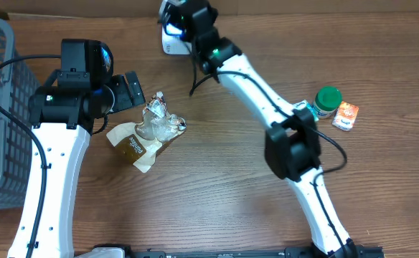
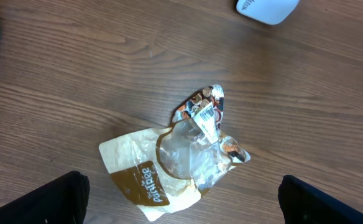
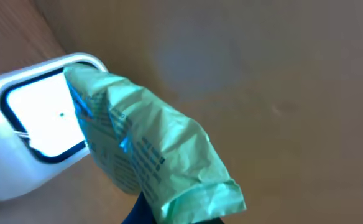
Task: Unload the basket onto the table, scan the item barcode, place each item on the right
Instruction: 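Lift the mint-green packet and hold it over the scanner, then carry the mint-green packet right and set it near the jar, then move the right gripper to the clear snack bag and grasp it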
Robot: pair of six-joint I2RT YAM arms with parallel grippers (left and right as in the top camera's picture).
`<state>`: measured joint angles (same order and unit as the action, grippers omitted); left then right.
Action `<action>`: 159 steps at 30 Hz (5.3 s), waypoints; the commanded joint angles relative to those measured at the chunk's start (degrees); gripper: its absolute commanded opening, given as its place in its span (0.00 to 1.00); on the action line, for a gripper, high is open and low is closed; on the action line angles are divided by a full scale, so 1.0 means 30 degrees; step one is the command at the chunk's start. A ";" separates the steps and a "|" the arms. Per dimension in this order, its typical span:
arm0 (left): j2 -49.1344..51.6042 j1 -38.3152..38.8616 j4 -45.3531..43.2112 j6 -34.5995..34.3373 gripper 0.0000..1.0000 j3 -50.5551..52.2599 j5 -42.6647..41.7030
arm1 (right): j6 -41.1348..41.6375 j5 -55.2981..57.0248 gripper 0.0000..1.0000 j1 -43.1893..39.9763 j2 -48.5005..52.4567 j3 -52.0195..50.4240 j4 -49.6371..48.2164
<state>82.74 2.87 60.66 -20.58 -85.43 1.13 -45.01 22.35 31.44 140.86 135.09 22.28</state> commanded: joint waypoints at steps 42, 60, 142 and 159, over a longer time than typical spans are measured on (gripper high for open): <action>-0.0044 -0.0087 0.0000 0.0430 0.99 -0.0291 0.0124 | 2.5186 -0.2812 0.75 -0.8204 -0.9879 -1.5293 1.0965; -0.0044 -0.0087 0.0000 0.0430 1.00 -0.0291 0.0124 | 2.4968 -1.6356 0.84 -0.4634 -0.9901 -1.4280 1.1497; -0.0044 -0.0087 0.0000 0.0430 0.99 -0.0291 0.0124 | 3.1955 -1.1555 0.04 0.5348 -0.5617 -2.1325 -1.3005; -0.0044 -0.0087 0.0000 0.0430 0.99 -0.0291 0.0124 | 1.9883 -1.8790 0.46 -0.0517 -1.0251 -2.0859 0.0189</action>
<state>82.74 2.87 60.69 -20.58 -85.45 1.13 23.66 -29.47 31.57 110.93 71.94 20.36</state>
